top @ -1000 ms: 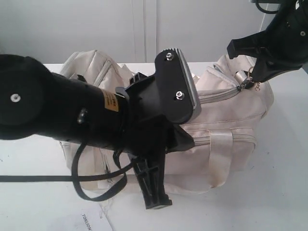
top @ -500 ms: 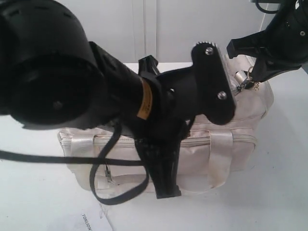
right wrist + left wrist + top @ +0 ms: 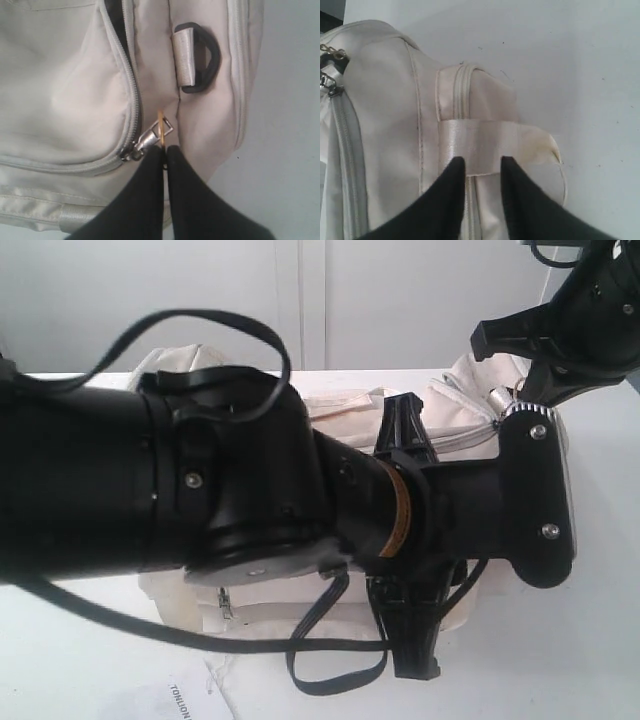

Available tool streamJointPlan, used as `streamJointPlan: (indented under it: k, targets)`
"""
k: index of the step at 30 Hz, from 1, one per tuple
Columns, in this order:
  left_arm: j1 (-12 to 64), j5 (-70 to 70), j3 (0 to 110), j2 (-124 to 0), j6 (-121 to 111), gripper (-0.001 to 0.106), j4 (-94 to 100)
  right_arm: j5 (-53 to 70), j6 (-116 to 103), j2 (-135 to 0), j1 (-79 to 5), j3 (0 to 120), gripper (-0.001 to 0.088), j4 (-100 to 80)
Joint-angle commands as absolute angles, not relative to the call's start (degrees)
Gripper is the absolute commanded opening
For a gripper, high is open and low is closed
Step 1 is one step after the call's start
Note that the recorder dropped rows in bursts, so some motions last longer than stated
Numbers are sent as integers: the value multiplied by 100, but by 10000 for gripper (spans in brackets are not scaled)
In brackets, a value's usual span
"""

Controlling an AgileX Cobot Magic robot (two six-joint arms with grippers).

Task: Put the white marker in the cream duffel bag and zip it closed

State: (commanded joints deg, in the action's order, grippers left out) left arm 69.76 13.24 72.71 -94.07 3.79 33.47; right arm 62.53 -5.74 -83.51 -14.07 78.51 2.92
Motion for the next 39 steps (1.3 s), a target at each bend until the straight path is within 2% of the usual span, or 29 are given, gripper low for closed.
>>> streamJointPlan:
  k: [3,9,20,27,29,32,33,39]
  targets:
    - [6976,1149,7281,-9464,379,550,3489,6253,-564,-8351,-1407,7851,0,299]
    - [6964,1005,7281,-9603,379,548,4109,6253,-564,-8351,-1407,7851,0,299]
    - [6505,294,7281,-9998,355,546,4142,6253,-564,-8351,-1407,7851,0,312]
    - [6468,335,7281,-10288,355,407,4142,6253,-564,-8351,-1407,7851,0,323]
    - [6468,385,7281,-10329,385,293,4157,6253,-564,-8351,-1407,7851,0,339]
    - [6468,438,7281,-10329,385,31,4247,6242,-564,-8351,-1407,7851,0,340]
    - [6468,438,7281,-10329,400,0,4247,6225,-564,-8351,-1407,7851,0,340]
    - [6468,476,7281,-10329,401,0,4247,5879,-564,-8351,-1407,7851,0,340]
